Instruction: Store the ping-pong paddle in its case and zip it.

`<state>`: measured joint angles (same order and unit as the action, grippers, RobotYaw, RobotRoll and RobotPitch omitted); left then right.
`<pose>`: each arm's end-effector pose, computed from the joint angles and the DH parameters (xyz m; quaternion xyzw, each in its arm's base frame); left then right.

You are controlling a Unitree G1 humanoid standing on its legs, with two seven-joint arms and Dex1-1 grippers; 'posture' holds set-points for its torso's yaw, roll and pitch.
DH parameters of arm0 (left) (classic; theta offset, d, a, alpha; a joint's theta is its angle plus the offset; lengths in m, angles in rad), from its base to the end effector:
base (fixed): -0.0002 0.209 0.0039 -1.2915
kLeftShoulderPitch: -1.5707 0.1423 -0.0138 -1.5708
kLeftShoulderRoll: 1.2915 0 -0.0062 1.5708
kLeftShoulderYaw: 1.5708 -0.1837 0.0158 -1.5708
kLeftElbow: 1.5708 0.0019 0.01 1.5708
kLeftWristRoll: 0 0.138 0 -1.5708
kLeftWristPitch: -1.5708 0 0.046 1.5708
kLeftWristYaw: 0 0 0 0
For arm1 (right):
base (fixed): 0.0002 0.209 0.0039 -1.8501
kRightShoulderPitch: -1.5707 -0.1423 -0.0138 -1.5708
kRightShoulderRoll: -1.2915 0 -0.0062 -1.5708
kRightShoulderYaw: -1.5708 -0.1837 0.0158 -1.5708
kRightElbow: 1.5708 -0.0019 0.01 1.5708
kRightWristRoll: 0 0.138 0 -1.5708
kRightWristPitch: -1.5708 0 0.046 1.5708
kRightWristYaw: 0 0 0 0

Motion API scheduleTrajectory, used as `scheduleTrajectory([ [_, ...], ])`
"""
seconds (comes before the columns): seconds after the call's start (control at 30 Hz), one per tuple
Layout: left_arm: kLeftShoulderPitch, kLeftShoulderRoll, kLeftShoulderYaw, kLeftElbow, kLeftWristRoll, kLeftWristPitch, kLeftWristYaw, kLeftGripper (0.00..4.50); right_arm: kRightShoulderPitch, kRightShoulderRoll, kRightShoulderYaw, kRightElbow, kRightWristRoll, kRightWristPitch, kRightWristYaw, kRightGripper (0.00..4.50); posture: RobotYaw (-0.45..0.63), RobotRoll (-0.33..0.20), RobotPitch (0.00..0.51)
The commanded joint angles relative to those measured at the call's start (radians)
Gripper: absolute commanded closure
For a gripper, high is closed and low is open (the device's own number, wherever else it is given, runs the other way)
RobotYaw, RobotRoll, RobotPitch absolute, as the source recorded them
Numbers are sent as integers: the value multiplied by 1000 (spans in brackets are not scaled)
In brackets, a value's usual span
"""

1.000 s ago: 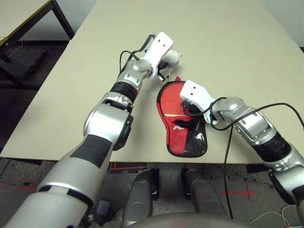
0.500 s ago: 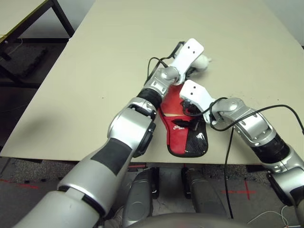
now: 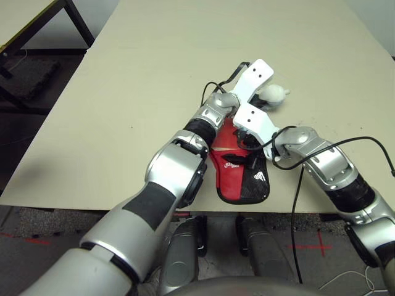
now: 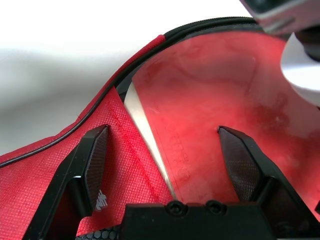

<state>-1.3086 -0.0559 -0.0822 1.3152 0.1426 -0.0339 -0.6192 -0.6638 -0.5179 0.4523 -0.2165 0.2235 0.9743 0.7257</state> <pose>0.3642 0.0360 0.1770 0.1929 0.0531 -0.4603 0.8649 0.2701 -0.1256 0.1685 -0.2344 0.2202 0.4822 0.8149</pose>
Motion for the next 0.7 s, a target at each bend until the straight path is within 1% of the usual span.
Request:
scheduleTrajectory([
  [0.03, -25, 16, 47, -21, -45, 19, -19, 3370, 19, 9, 21, 68, -14, 19, 3, 0, -9, 0, 209],
  [0.23, -83, 53, 125, -35, -120, 47, -52, 1363, 14, 11, 13, 92, -17, 5, 7, 0, 8, 0, 199],
  [0.37, -118, 69, 152, -42, -144, 58, -61, 62, 16, 14, 3, 102, -15, 2, 4, 0, 17, 0, 192],
  [0.57, -149, 77, 174, -58, -178, 81, -99, 27, 20, 20, -10, 113, -18, -1, -1, 0, 20, 0, 187],
  [0.7, -149, 89, 171, -77, -186, 97, -139, 27, 11, 27, -29, 113, -13, 10, -6, 0, 15, 0, 186],
])
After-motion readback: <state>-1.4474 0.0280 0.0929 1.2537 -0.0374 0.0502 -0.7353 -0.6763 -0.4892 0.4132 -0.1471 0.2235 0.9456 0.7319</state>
